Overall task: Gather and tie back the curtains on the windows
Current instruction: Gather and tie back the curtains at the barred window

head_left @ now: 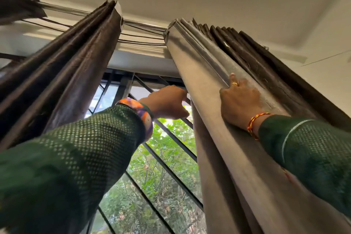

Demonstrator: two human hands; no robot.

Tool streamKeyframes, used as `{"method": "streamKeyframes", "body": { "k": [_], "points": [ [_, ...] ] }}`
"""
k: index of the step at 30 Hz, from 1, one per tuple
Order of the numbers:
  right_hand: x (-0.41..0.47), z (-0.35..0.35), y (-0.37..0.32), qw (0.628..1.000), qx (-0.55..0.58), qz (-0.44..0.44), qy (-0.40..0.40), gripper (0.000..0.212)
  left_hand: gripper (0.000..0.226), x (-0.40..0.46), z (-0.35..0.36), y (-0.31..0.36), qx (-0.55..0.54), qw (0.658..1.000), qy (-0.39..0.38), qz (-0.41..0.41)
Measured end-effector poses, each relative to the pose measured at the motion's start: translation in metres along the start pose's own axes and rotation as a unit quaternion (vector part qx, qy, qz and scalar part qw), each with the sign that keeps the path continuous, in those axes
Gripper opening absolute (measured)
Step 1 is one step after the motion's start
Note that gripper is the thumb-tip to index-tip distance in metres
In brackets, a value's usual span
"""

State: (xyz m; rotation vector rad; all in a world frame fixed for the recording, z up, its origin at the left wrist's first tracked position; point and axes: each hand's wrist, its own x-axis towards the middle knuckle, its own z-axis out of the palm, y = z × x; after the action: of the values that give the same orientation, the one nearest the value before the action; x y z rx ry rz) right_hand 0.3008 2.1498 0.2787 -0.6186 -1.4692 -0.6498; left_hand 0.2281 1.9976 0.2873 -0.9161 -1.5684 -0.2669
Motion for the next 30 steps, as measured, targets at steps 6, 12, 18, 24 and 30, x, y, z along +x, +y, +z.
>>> {"method": "streamKeyframes", "body": {
  "k": [6, 12, 18, 24, 30],
  "points": [
    [0.008, -0.035, -0.063, 0.996, -0.022, -0.035, 0.078, 0.034, 0.050, -0.025, -0.031, -0.058, 0.095, 0.994, 0.028, -0.035],
    [0.012, -0.073, -0.160, 0.987, 0.143, -0.050, 0.059, 0.031, 0.040, -0.074, -0.080, -0.148, 0.300, 0.923, 0.207, -0.122],
    [0.010, -0.118, -0.271, 0.869, 0.490, 0.000, -0.060, 0.056, 0.076, -0.136, -0.119, -0.251, 0.169, 0.949, 0.156, -0.217],
    [0.008, -0.136, -0.353, 0.774, 0.605, 0.059, -0.179, 0.093, 0.112, -0.178, -0.110, -0.316, 0.068, 0.971, 0.057, -0.221],
    [0.007, -0.141, -0.400, 0.839, 0.514, 0.073, -0.161, 0.050, 0.036, -0.189, -0.099, -0.327, -0.176, 0.961, -0.050, -0.210]
  ]
}}
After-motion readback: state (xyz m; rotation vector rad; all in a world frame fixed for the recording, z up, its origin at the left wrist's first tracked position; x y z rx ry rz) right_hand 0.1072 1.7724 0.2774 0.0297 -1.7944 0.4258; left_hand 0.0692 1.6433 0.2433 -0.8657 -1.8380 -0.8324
